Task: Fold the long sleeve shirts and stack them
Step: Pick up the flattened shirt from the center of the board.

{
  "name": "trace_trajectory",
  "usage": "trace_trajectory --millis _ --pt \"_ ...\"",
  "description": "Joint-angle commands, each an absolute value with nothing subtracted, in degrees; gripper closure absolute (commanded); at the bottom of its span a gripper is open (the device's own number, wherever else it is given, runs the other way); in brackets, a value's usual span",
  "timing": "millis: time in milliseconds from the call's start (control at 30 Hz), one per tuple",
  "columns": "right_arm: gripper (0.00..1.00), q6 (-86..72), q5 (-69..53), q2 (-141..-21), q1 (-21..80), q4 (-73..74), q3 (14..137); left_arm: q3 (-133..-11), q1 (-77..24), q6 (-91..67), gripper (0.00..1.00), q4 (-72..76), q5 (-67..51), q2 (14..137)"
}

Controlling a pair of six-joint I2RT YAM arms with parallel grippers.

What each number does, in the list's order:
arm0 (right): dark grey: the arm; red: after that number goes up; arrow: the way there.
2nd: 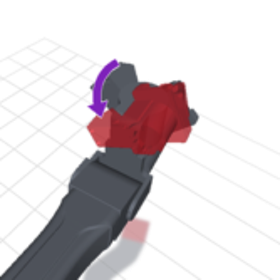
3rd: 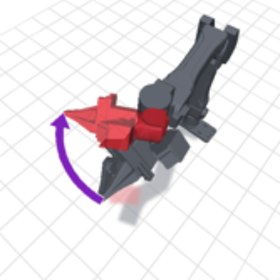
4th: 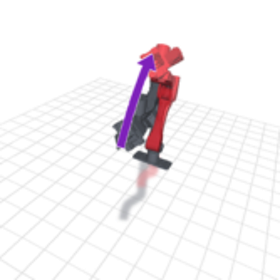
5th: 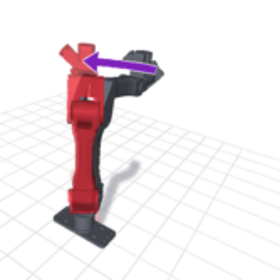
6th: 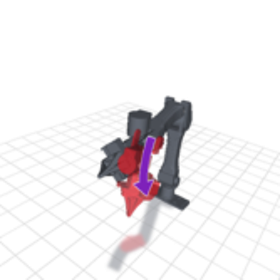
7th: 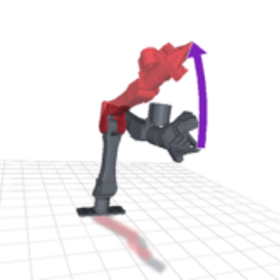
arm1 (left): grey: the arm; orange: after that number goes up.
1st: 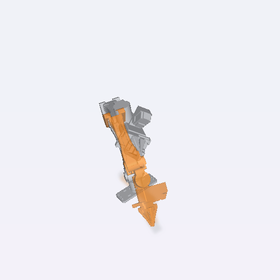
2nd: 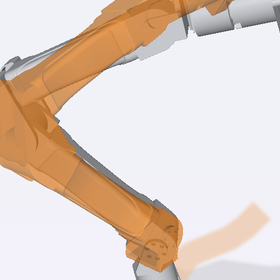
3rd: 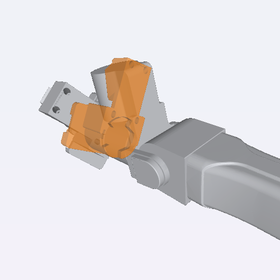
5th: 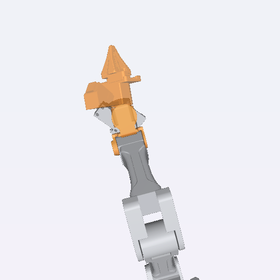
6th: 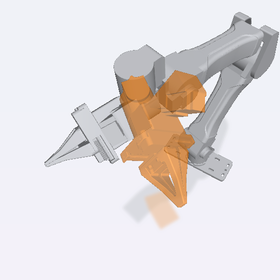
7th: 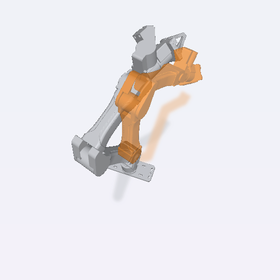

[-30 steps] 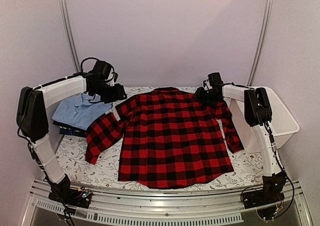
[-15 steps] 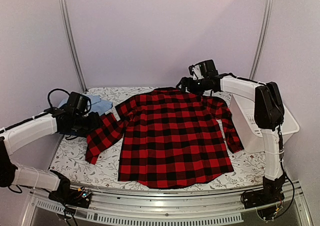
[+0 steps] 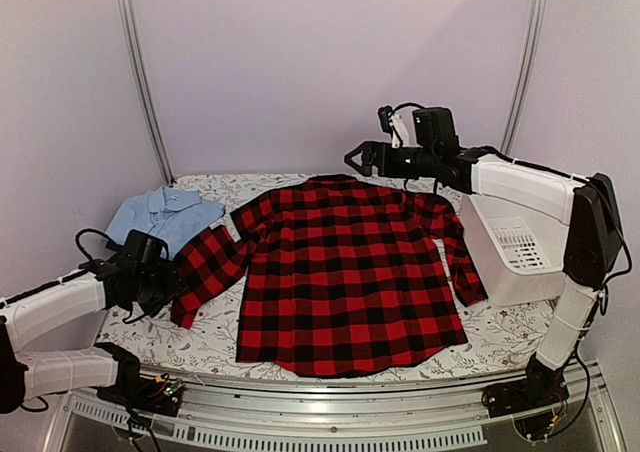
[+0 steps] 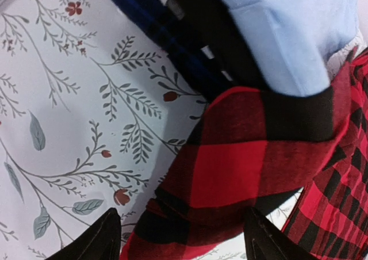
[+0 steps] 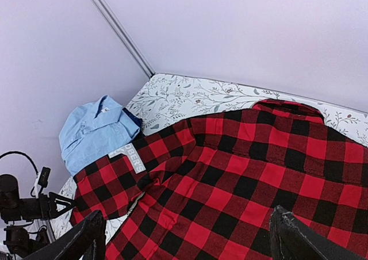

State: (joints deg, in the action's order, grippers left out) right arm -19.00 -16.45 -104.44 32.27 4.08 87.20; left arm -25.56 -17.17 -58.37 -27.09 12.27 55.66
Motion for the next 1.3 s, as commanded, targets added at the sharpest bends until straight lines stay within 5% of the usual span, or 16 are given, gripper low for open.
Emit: trace_trajectory --millis 0,200,367,533,833,1267 --pt "0.03 -17.6 -15.1 -98.7 34.1 -1.2 83.0 -20.9 -14.4 -59.4 0.28 -21.6 8.4 53.6" --pt "0.04 -18.8 -15.0 -96.3 34.4 -2.4 79.5 -16.9 -12.4 -58.4 0.41 -16.1 3.1 55.1" --pt "0.05 -19.4 -14.9 -96.1 34.7 -2.4 78.4 -16.9 -12.4 -57.9 0.76 -14.7 1.5 54.5" --pt "0.05 -19.4 -14.7 -96.5 35.0 -1.9 78.6 -20.7 -12.6 -55.0 0.98 -18.5 2.0 51.9" --pt "0.06 -18.0 -13.4 -96.9 35.4 -0.7 78.9 -34.0 -17.1 -42.8 1.00 -19.9 -0.7 48.9" --pt "0.05 -16.8 -10.8 -96.8 35.6 1.9 77.3 -60.8 -29.2 -25.7 1.00 -18.1 -11.3 76.7"
